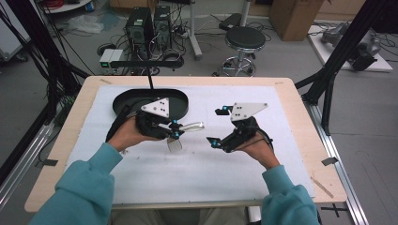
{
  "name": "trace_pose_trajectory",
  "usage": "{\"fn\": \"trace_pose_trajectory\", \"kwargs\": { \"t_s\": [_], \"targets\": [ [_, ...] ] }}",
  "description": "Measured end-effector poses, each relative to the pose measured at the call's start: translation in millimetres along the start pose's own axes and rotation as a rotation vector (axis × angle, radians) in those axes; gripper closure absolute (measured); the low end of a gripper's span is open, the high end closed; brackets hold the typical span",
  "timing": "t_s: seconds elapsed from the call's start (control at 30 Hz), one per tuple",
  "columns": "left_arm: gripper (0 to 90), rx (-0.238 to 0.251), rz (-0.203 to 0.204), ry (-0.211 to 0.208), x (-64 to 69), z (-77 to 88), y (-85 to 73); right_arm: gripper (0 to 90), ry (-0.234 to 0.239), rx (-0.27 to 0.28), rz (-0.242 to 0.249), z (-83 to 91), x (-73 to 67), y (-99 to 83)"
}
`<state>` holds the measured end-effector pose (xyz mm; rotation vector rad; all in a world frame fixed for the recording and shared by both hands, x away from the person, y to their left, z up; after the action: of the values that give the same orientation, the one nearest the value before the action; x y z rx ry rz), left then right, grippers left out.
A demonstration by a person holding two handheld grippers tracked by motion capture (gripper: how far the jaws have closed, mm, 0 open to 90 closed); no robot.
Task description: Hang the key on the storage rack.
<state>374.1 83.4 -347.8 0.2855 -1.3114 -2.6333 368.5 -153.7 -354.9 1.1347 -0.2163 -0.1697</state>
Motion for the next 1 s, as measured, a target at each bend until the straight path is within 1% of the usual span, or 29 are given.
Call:
{"fn": "trace_pose_trajectory", "kwargs": {
  "t_s": [0.03,0.07,0.1,0.13,0.17,0.2,0.23,0.27,0.3,0.33,0.37,0.4,0.43,0.47,0.5,0.53,0.57,0.6,0.63,0.67,0.7,0.73,0.77,0.8,0.87,0.93,1.0],
  "targets": [
    [74.2,0.004,0.004,0.014,-2.9,2.5,-0.3,0.7,-0.021,0.007,-0.001,3.4,-0.4,-2.3],
    [74.2,0.016,0.018,0.023,-5.3,4.5,-0.7,0.7,-0.021,0.007,-0.001,3.4,-0.4,-2.3],
    [74.2,0.028,0.030,0.036,-8.2,6.4,-1.1,0.7,-0.070,0.040,-0.011,11.2,-1.7,-8.3],
    [74.2,0.039,0.041,0.052,-11.2,8.4,-1.6,0.7,-0.070,0.040,-0.011,11.2,-1.7,-8.3],
    [74.2,0.046,0.050,0.066,-14.5,10.8,-2.2,0.7,-0.093,0.042,-0.027,14.9,-1.6,-11.3],
    [74.2,0.060,0.064,0.076,-17.6,12.9,-2.6,0.7,-0.121,0.053,-0.025,19.0,-2.2,-14.4],
    [74.2,0.070,0.075,0.095,-21.0,15.0,-3.1,0.7,-0.147,0.081,-0.022,23.3,-2.8,-17.0],
    [74.2,0.079,0.084,0.106,-24.3,17.4,-3.8,0.7,-0.187,0.106,-0.042,31.3,-5.0,-23.4],
    [74.2,0.091,0.096,0.113,-27.1,19.5,-4.6,0.7,-0.211,0.119,-0.041,34.8,-6.3,-26.6],
    [74.2,0.100,0.106,0.130,-30.0,21.3,-5.4,0.7,-0.235,0.137,-0.043,38.3,-7.8,-29.8],
    [74.2,0.110,0.122,0.141,-32.5,22.8,-6.2,0.7,-0.256,0.157,-0.047,41.6,-9.2,-33.3],
    [74.2,0.120,0.136,0.146,-35.1,24.3,-7.1,0.7,-0.256,0.157,-0.047,41.6,-9.2,-33.3],
    [74.2,0.126,0.147,0.168,-38.8,26.3,-8.2,0.7,-0.273,0.174,-0.044,44.5,-10.1,-36.3],
    [74.2,0.128,0.155,0.175,-40.2,27.1,-8.7,0.7,-0.301,0.191,-0.044,48.1,-11.3,-40.2],
    [74.2,0.139,0.170,0.193,-44.7,29.5,-9.9,0.7,-0.324,0.221,-0.054,52.9,-12.9,-45.3],
    [74.2,0.150,0.187,0.205,-48.0,31.4,-10.8,0.7,-0.324,0.221,-0.054,52.9,-12.9,-45.3],
    [74.2,0.160,0.203,0.213,-51.1,33.3,-11.9,0.7,-0.333,0.233,-0.065,55.4,-13.8,-48.2],
    [74.2,0.167,0.217,0.236,-54.7,35.8,-13.3,0.7,-0.351,0.249,-0.065,58.2,-13.9,-50.9],
    [74.2,0.174,0.227,0.243,-56.6,37.1,-13.9,0.7,-0.368,0.270,-0.067,61.8,-14.6,-54.2],
    [74.2,0.183,0.235,0.245,-58.7,39.2,-14.8,0.7,-0.377,0.279,-0.075,64.0,-15.2,-56.6],
    [74.2,0.201,0.250,0.270,-63.1,42.5,-16.0,0.7,-0.411,0.307,-0.080,69.9,-16.5,-63.2],
    [74.2,0.201,0.250,0.270,-63.1,42.5,-16.0,0.7,-0.411,0.307,-0.080,69.9,-16.5,-63.2],
    [74.2,0.212,0.265,0.274,-65.8,44.1,-17.2,0.6,-0.440,0.321,-0.088,74.4,-18.1,-70.7],
    [74.2,0.215,0.270,0.279,-67.6,44.9,-18.1,0.6,-0.440,0.321,-0.088,74.4,-18.1,-70.7],
    [74.2,0.219,0.284,0.300,-71.8,46.0,-20.3,0.7,-0.460,0.318,-0.085,76.7,-18.9,-75.6],
    [74.2,0.226,0.296,0.322,-75.8,47.1,-22.1,0.7,-0.484,0.329,-0.075,79.4,-22.2,-82.2],
    [74.2,0.240,0.312,0.337,-79.7,47.8,-23.5,0.7,-0.494,0.328,-0.072,80.0,-23.3,-84.5]
  ]
}}
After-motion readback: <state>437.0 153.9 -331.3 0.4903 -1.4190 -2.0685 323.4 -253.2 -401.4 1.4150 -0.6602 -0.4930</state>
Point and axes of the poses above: each handheld gripper's, and its own axes: z roughly backward along the jaws, y roughly out of its top, x roughly to its right, the point moved 4 cm from there along -z, roughly forward along the jaws, and after that the axes turned 4 degrees about y, right-handed, at the moved point
